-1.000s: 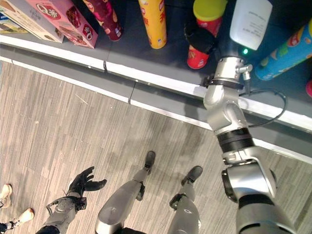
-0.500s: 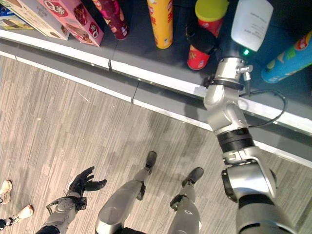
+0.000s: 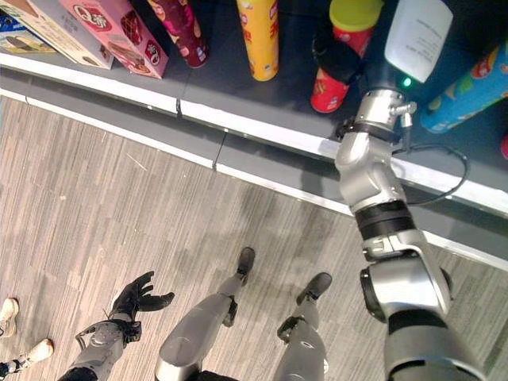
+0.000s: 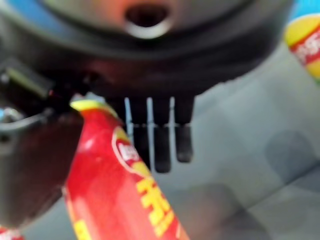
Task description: Put the goods on the table back onto the shelves and tidy them up.
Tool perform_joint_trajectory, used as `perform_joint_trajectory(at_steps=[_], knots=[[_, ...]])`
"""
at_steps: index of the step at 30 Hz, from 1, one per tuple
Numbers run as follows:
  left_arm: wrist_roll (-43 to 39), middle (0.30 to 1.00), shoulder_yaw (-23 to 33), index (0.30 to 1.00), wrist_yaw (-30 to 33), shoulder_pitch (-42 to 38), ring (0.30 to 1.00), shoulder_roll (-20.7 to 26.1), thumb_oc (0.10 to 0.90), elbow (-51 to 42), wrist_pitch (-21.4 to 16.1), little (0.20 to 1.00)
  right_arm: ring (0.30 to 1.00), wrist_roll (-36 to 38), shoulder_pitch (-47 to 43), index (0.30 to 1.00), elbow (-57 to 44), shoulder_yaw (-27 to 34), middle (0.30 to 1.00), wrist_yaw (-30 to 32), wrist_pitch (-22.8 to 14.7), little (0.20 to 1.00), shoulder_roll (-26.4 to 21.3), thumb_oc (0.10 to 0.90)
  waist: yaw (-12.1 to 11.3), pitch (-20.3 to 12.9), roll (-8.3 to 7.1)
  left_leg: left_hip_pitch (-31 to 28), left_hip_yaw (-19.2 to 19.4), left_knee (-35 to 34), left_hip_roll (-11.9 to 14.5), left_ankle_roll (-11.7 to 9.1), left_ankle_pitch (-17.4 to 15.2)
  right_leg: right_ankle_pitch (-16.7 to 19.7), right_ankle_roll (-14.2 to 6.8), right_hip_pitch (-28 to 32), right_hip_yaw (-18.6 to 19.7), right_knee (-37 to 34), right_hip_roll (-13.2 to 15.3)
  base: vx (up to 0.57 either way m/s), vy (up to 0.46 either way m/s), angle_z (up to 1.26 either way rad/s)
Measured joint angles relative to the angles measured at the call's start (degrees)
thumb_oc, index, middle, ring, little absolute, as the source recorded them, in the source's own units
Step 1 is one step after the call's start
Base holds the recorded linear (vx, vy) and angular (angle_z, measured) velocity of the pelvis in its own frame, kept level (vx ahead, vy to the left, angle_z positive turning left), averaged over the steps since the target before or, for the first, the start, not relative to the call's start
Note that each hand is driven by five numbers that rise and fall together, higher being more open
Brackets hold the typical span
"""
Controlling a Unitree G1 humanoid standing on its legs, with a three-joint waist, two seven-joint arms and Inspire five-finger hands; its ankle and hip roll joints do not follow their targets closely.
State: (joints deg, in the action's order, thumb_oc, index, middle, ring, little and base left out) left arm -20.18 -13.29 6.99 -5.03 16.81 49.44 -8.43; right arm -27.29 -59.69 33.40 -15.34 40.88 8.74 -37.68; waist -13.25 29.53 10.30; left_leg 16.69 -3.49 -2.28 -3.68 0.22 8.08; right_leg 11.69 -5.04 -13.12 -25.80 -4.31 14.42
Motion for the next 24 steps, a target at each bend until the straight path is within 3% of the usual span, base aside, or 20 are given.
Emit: perform_joint_trajectory(at_steps=[11, 14, 15, 16, 17, 18, 24], knots=[[-0.1, 0.9, 0.0, 0.9, 0.0, 0.0, 0.9, 0.0, 0.8, 0.0, 0.0, 0.9, 0.3, 0.7, -0.3, 0.3, 0.0, 0.0, 0.3, 0.7, 0.0, 0.3, 0.0, 0.4, 0.0, -0.4, 0.51, 0.6, -0.1, 0.2, 0.0, 0.0, 0.0, 0.0, 0.0, -0.4, -0.1, 0.0, 0.0, 0.0, 0.0, 0.0], [-0.1, 0.9, -0.1, 0.9, 0.0, -0.1, 0.9, 0.0, 0.8, 0.0, 0.0, 0.9, 0.375, 0.7, -0.3, 0.375, 0.0, 0.0, 0.375, 0.7, 0.0, 0.375, 0.0, 0.45, 0.0, -0.4, 0.52, 0.6, -0.1, 0.2, 0.0, 0.0, 0.0, 0.0, 0.0, -0.4, -0.1, 0.0, 0.0, 0.0, 0.0, 0.0], [-0.1, 0.9, -0.1, 0.9, 0.0, -0.1, 0.9, 0.0, 0.8, 0.0, 0.0, 0.9, 0.509, 0.7, -0.3, 0.509, 0.0, 0.0, 0.509, 0.7, 0.0, 0.509, 0.0, 0.54, 0.0, -0.4, 0.52, 0.6, -0.1, 0.2, 0.0, 0.0, 0.0, 0.0, 0.0, -0.4, -0.1, 0.0, 0.0, 0.0, 0.0, 0.0], [-0.1, 0.9, -0.1, 0.9, 0.0, -0.1, 0.9, 0.0, 0.8, 0.0, 0.0, 0.9, 0.731, 0.7, -0.3, 0.731, 0.0, 0.0, 0.731, 0.7, 0.0, 0.731, 0.0, 0.687, 0.1, -0.4, 0.52, 0.6, -0.1, 0.2, 0.0, 0.0, 0.0, 0.0, 0.0, -0.4, -0.1, 0.0, 0.0, 0.0, 0.0, 0.0], [-0.1, 0.9, -0.1, 0.9, 0.0, -0.2, 0.9, 0.0, 0.8, 0.1, 0.0, 0.9, 0.782, 0.7, -0.3, 0.782, 0.0, 0.0, 0.782, 0.7, 0.0, 0.782, 0.0, 0.722, 0.1, -0.4, 0.52, 0.6, -0.1, 0.2, 0.0, 0.0, 0.0, 0.0, 0.0, -0.4, -0.1, 0.0, 0.0, 0.0, 0.0, 0.0], [-0.1, 0.9, -0.1, 0.9, 0.0, -0.3, 0.9, 0.0, 0.8, 0.1, 0.0, 0.9, 0.9, 0.7, -0.3, 0.9, 0.0, 0.0, 0.9, 0.7, 0.0, 0.9, 0.0, 0.8, 0.1, -0.4, 0.52, 0.6, -0.1, 0.2, 0.0, 0.0, 0.0, 0.0, 0.0, -0.4, -0.1, 0.0, 0.0, 0.0, 0.0, 0.0], [-0.1, 0.9, -0.1, 0.9, 0.1, -1.0, 0.9, 0.0, 0.8, 0.1, 0.0, 0.9, 0.9, 1.4, -0.3, 0.9, 0.0, -0.5, 0.9, 0.6, 0.2, 0.9, 0.0, 0.8, 0.1, -0.4, 0.51, 0.6, -0.1, 0.3, 0.0, 0.0, 0.0, 0.0, 0.0, -0.4, -0.1, 0.1, 0.0, 0.0, 0.0, 0.0]])
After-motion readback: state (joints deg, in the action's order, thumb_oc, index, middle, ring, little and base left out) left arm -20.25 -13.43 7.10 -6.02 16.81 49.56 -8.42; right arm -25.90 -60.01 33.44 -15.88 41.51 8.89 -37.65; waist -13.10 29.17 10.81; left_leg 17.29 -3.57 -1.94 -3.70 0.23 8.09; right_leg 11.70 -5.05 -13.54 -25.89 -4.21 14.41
